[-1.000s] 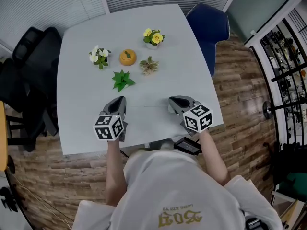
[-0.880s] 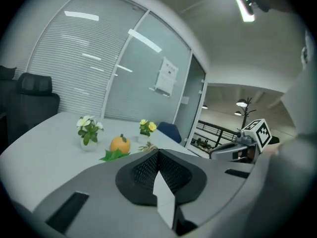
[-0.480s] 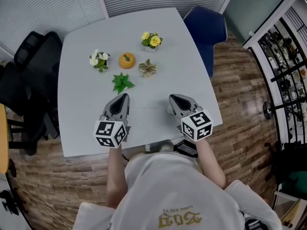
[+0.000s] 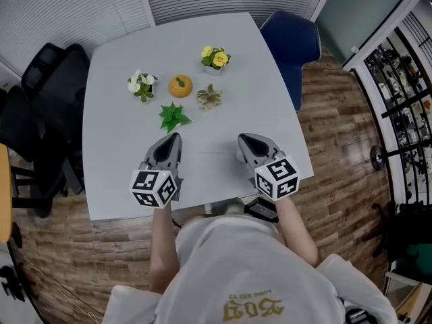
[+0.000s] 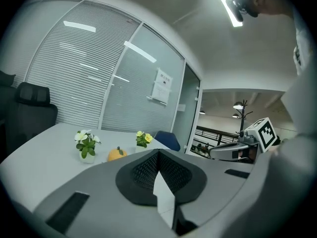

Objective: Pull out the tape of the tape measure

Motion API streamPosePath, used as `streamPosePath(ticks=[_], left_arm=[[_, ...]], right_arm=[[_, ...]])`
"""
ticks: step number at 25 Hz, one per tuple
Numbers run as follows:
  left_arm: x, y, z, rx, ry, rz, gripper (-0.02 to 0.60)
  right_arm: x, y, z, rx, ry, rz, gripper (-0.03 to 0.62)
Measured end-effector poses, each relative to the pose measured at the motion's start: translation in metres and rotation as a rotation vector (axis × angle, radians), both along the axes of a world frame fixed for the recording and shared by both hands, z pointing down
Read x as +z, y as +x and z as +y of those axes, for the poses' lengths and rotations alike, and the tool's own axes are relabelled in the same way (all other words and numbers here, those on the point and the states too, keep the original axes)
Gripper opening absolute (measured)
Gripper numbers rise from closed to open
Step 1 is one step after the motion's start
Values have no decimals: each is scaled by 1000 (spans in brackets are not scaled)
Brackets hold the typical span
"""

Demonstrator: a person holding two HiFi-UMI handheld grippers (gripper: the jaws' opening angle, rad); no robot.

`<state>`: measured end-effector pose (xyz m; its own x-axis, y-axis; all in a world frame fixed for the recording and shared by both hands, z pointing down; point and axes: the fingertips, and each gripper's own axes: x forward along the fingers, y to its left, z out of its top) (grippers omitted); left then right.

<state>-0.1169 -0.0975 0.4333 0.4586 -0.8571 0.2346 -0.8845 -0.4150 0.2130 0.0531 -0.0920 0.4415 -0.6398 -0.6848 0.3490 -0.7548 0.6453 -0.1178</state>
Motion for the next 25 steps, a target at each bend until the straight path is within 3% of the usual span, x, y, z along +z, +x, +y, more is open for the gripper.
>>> streamPosePath(ticks=[25], left_arm=[[10, -2, 0, -6, -28, 12, 3]], right_arm=[[4, 12, 1, 5, -9, 17, 15]])
